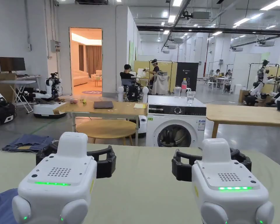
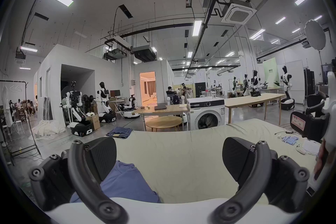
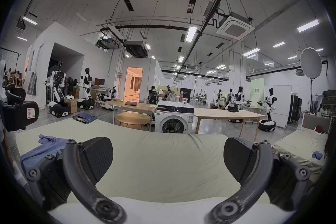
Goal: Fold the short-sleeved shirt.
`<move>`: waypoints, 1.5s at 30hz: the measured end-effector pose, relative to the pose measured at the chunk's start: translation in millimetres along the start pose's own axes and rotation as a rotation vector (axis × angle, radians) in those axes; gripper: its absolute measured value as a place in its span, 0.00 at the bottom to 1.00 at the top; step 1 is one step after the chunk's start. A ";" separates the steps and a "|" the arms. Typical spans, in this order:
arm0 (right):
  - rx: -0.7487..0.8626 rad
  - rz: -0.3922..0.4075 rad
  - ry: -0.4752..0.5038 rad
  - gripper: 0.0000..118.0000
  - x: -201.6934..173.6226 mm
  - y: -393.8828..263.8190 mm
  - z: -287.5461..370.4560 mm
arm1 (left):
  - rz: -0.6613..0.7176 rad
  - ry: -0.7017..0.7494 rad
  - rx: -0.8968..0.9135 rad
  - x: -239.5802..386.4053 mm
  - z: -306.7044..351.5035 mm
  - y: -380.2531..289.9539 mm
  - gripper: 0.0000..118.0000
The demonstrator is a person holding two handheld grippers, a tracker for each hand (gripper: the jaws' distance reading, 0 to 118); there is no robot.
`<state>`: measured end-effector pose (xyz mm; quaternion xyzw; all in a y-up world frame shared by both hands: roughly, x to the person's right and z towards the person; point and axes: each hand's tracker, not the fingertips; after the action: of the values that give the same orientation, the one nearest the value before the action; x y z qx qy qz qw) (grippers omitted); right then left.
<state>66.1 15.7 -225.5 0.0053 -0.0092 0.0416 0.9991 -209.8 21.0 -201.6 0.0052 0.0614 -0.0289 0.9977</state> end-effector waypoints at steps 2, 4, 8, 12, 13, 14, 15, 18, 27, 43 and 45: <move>0.000 -0.012 0.000 1.00 0.9 0.1 0.3 | 0.008 -0.005 0.005 -0.6 0.9 0.2 0.98; -0.002 -0.028 0.008 1.00 2.9 0.5 0.8 | 0.004 -0.007 0.009 0.0 2.0 0.2 0.98; 0.005 -0.038 0.000 1.00 3.1 0.2 2.1 | -0.014 -0.003 0.018 1.8 3.6 -0.6 0.98; 0.009 -0.035 0.006 1.00 3.8 -0.4 3.0 | -0.007 0.000 0.010 1.3 2.2 -2.5 0.98; 0.010 -0.031 0.006 1.00 3.7 -1.0 2.8 | -0.006 0.000 0.009 1.0 1.8 -2.7 0.98; 0.011 -0.027 0.010 1.00 3.6 -1.3 2.4 | -0.002 0.003 0.008 0.7 1.2 -2.7 0.98; 0.011 -0.024 0.010 1.00 3.4 -1.4 2.2 | 0.001 0.006 0.004 0.4 0.2 -2.7 0.98; 0.010 -0.007 0.007 1.00 1.8 -3.0 1.0 | 0.009 0.008 0.003 0.0 -1.3 -2.6 0.98; 0.010 -0.009 0.003 1.00 2.4 -4.1 0.6 | -0.009 -0.007 -0.010 5.4 -4.4 -4.2 0.98; 0.041 -0.006 -0.027 0.00 10.1 12.5 12.5 | -0.008 -0.027 0.006 13.3 -1.2 -9.2 0.00; 0.048 0.012 -0.036 0.00 4.6 10.4 12.7 | -0.020 -0.005 0.009 12.3 -1.9 -9.9 0.00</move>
<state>69.6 26.3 -212.7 0.0298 -0.0262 0.0479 0.9981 -198.4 10.4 -205.0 0.0091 0.0587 -0.0391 0.9975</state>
